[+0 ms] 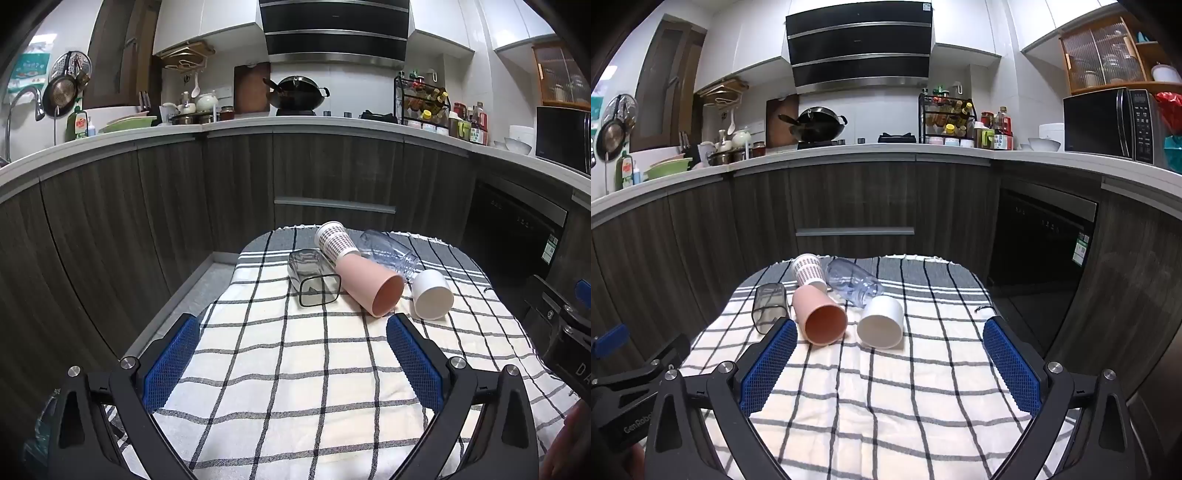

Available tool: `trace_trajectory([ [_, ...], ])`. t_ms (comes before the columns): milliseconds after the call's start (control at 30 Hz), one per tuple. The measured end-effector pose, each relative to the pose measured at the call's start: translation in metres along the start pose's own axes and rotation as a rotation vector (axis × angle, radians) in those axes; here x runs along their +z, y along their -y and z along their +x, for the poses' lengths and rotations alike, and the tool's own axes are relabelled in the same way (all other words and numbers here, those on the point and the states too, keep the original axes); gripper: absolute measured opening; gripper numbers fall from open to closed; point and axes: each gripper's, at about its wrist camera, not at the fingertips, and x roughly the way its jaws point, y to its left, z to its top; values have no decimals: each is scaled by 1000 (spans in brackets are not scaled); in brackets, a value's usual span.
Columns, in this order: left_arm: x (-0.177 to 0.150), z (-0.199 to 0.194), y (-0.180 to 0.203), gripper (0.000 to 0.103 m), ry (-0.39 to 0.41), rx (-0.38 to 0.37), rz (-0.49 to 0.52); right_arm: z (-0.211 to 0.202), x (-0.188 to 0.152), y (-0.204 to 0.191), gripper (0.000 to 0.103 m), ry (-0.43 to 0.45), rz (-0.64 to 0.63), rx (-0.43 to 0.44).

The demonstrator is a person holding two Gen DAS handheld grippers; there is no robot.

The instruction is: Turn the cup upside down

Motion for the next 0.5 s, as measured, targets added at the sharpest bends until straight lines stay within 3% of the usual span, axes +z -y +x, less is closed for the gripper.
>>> trace_trajectory([
  [500, -4, -1, 3, 103, 6, -2, 6, -3, 0, -3, 101, -2, -1, 0],
])
